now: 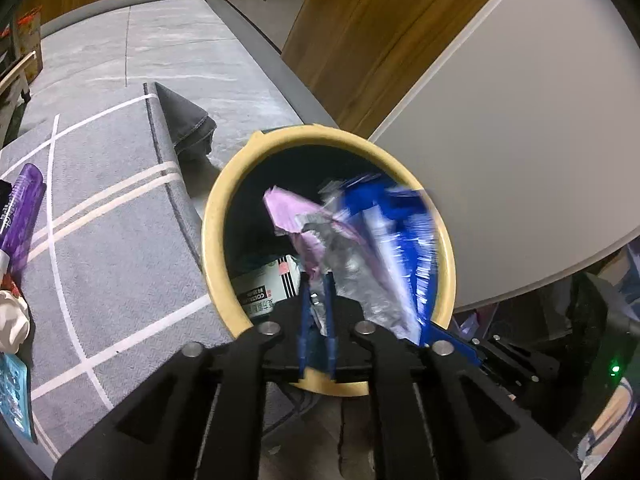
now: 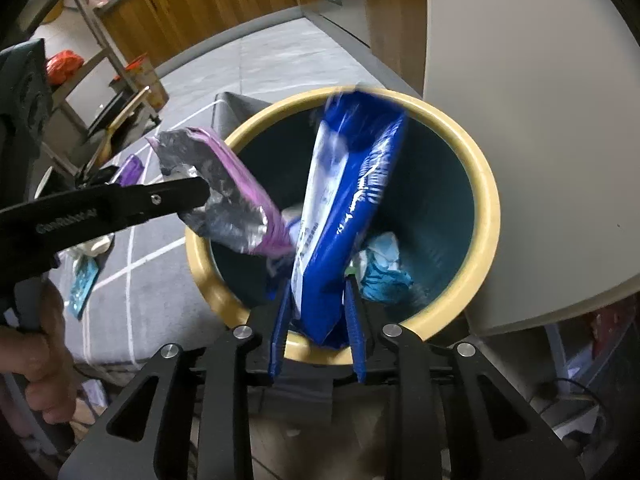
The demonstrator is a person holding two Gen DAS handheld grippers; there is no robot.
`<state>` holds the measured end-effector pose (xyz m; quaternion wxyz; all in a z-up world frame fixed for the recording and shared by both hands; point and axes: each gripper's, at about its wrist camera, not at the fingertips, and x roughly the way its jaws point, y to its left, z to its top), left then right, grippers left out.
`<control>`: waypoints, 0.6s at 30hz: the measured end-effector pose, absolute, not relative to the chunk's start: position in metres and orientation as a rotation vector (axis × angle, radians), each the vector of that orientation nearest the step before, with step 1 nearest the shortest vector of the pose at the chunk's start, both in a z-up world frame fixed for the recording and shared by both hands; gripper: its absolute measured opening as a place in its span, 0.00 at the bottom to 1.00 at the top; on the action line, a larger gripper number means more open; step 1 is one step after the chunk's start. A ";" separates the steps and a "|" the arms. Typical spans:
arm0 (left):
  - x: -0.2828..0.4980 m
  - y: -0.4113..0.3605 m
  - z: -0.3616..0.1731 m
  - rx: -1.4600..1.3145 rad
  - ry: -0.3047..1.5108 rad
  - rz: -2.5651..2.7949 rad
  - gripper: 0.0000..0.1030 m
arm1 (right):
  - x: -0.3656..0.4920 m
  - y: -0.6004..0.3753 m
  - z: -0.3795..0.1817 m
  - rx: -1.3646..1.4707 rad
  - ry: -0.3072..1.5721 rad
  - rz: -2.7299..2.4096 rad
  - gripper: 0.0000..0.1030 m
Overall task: Collect trash
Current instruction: 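Carry both packs over the bin and open both grippers to drop them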
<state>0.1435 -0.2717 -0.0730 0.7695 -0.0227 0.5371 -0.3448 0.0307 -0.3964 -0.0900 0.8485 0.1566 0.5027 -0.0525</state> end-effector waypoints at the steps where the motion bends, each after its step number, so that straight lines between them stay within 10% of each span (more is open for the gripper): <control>1: 0.144 -0.272 -0.072 -0.056 1.165 -0.751 0.15 | 0.031 -0.397 -0.089 0.333 1.058 -0.114 0.27; 13: 0.148 -0.249 -0.053 -0.131 1.123 -0.752 0.51 | 0.029 -0.398 -0.077 0.356 1.003 -0.129 0.30; 18: 0.150 -0.235 -0.046 -0.153 1.104 -0.737 0.60 | 0.029 -0.395 -0.071 0.371 0.972 -0.122 0.47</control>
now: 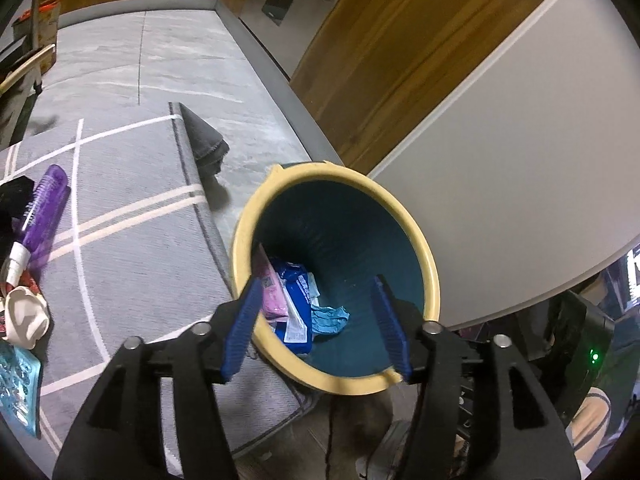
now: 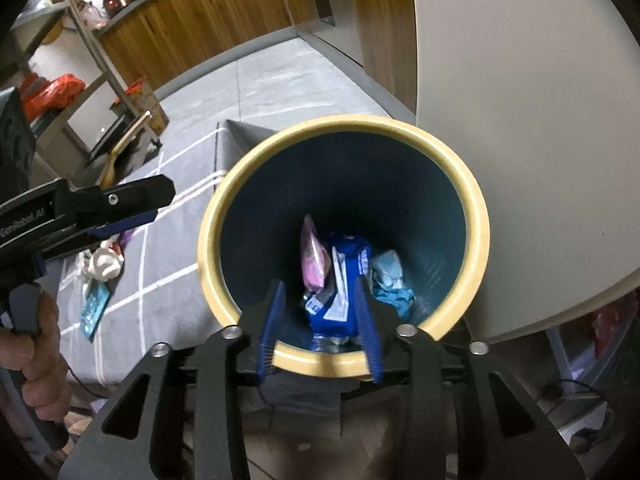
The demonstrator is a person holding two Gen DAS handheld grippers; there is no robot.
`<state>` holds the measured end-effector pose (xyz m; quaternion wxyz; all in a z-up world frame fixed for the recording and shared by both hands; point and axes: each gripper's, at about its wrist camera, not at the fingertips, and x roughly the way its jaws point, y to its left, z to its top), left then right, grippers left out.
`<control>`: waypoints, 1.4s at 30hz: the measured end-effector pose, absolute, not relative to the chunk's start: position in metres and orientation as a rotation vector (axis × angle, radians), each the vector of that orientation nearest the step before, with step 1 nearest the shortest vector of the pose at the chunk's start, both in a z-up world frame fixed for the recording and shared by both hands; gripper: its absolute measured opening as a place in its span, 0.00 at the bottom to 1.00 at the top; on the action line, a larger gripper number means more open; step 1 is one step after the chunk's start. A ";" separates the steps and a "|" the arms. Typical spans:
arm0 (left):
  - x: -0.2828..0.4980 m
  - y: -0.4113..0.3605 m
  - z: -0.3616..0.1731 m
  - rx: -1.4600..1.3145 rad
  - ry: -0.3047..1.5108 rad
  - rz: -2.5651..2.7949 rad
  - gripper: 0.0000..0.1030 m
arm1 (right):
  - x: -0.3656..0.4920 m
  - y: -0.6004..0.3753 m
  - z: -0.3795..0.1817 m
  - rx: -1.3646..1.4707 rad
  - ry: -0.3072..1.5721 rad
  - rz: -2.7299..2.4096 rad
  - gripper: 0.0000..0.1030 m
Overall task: Collect trash
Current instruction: 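Carry both packs over the bin and open both grippers to drop them, then move both grippers away from the bin back over the remaining trash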
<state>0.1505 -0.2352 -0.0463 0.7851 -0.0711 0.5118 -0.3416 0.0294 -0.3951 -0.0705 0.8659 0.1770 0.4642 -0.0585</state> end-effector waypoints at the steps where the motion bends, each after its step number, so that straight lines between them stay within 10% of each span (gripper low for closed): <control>1: 0.150 -0.233 -0.045 -0.154 1.097 -0.732 0.64 | 0.030 -0.395 -0.069 0.370 0.968 -0.122 0.52; 10: 0.156 -0.191 -0.028 -0.178 1.035 -0.643 0.86 | 0.036 -0.388 -0.062 0.370 0.937 -0.117 0.71; 42: 0.188 -0.030 -0.001 -0.156 1.058 -0.370 0.92 | 0.091 -0.289 -0.029 0.246 0.965 0.136 0.86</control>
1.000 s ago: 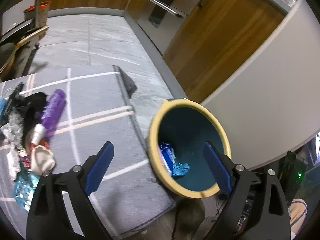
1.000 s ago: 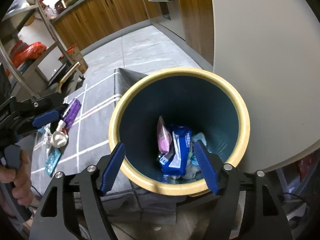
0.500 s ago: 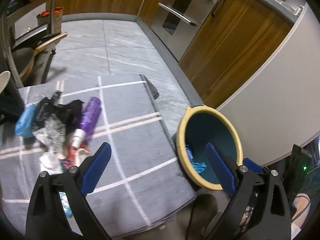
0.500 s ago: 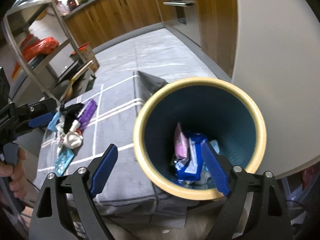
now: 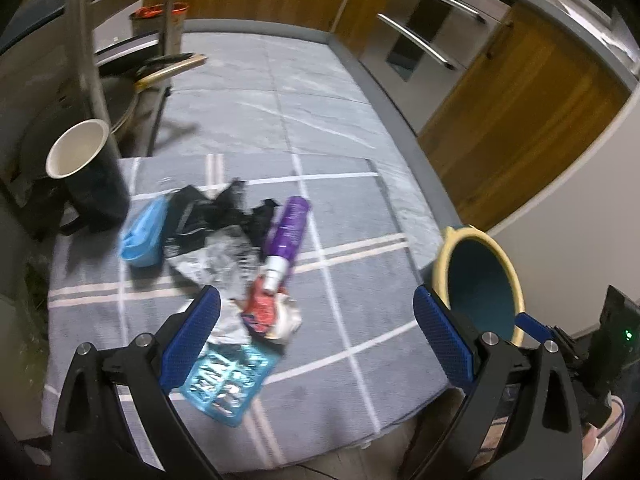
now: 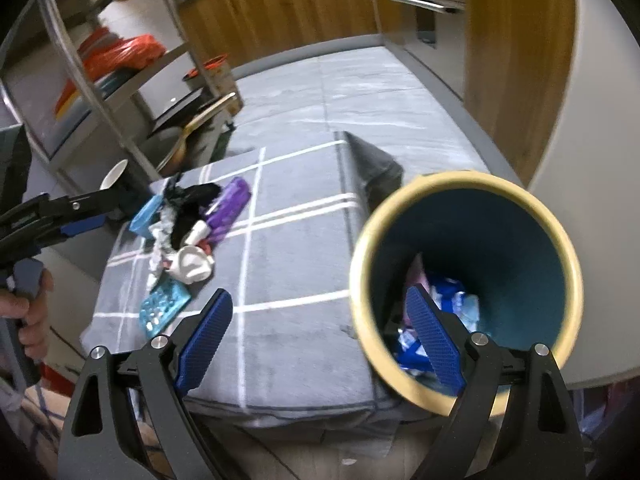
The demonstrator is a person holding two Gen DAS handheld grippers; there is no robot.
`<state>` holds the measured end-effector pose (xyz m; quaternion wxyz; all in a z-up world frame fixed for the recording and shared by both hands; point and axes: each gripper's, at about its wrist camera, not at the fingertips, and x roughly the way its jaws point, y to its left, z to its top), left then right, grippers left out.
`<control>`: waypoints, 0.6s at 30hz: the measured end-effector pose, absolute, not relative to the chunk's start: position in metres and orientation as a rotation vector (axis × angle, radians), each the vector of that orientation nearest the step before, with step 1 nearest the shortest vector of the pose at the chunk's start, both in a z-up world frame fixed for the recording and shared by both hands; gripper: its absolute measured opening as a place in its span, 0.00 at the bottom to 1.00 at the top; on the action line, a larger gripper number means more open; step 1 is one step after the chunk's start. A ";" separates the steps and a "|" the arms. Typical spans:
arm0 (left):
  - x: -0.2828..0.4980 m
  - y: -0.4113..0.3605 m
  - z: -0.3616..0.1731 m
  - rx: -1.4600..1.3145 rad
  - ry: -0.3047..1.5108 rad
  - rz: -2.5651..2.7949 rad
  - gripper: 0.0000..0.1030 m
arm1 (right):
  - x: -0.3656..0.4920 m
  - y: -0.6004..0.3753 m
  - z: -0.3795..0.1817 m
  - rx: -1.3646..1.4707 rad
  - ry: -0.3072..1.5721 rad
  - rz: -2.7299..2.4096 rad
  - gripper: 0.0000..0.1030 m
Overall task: Collect trash
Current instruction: 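Move both grippers away from the bin back over the remaining trash, then grasp the red-and-white paper cup with right gripper while left gripper grasps a small red wrapper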
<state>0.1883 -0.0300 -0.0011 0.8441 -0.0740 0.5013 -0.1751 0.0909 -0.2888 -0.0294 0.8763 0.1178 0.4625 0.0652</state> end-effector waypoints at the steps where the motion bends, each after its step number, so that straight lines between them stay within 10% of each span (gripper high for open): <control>1: 0.191 -0.025 -0.005 -0.157 1.068 -0.356 0.92 | 0.095 -0.284 -0.030 0.243 0.969 0.145 0.86; 18: 0.237 0.015 -0.022 -0.126 1.102 -0.248 0.89 | 0.141 -0.226 -0.050 0.300 1.021 0.278 0.86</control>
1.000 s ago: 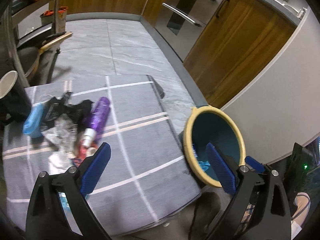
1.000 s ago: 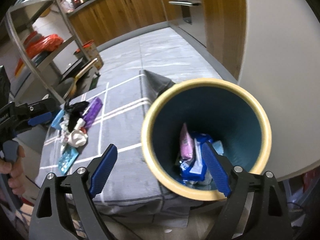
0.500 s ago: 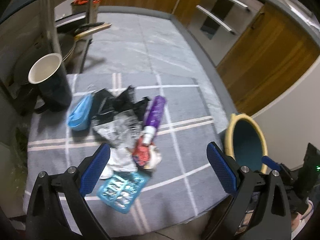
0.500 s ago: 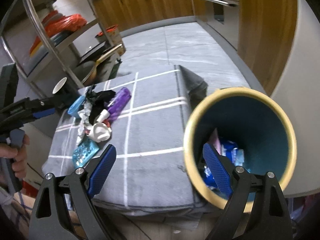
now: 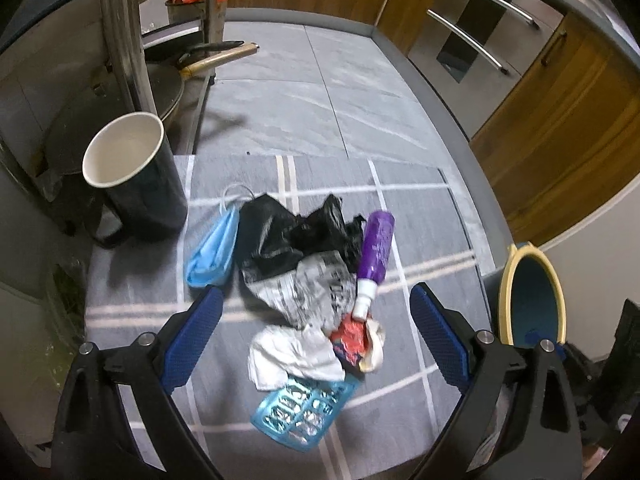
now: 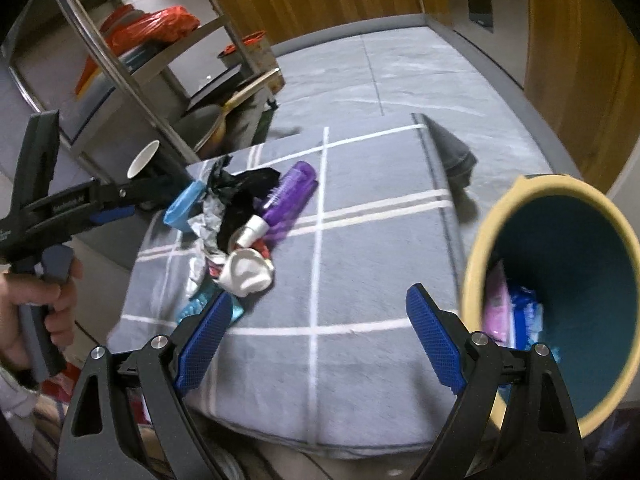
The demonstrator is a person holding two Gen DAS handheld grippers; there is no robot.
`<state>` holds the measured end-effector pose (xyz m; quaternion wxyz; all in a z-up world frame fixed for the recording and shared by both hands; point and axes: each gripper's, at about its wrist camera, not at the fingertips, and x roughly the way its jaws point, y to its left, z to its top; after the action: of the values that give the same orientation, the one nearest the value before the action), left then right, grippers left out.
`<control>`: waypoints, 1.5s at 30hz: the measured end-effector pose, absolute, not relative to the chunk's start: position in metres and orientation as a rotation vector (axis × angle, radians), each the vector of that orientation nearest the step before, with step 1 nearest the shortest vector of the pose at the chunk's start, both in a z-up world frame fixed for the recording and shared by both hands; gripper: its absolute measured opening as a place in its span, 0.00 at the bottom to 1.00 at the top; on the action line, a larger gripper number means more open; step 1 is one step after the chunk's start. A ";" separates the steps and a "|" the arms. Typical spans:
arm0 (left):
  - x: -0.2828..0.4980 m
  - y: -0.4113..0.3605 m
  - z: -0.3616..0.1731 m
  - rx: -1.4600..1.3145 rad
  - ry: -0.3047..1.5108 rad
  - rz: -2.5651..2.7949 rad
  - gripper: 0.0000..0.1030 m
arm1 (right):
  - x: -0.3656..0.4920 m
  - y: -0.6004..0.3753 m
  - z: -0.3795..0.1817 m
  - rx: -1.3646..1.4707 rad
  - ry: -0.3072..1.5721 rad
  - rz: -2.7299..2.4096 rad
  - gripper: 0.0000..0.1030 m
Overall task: Collect trash
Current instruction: 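Grasp the red-and-white paper cup with right gripper while left gripper grasps a small red wrapper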
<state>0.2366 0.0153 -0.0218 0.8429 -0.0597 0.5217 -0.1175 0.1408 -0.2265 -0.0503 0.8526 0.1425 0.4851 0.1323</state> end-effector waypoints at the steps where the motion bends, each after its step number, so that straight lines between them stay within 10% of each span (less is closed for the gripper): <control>1: 0.240 0.015 -0.021 -0.128 1.105 -0.249 0.88 | 0.145 -0.225 -0.051 0.311 1.022 0.286 0.86; 17: 0.232 0.008 -0.100 -0.056 1.363 -0.208 0.78 | 0.164 -0.196 -0.078 0.389 1.078 0.370 0.85; 28: 0.231 0.029 -0.104 -0.212 1.405 -0.260 0.08 | 0.161 -0.180 -0.089 0.361 1.110 0.415 0.81; 45: 0.229 0.046 -0.076 -0.268 1.341 -0.230 0.03 | 0.193 -0.132 -0.109 0.392 1.174 0.425 0.60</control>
<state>0.2292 0.0460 -0.0762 0.7690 -0.1236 0.6181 -0.1061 0.1930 -0.1321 -0.1092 0.7936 0.1824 0.5458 0.1975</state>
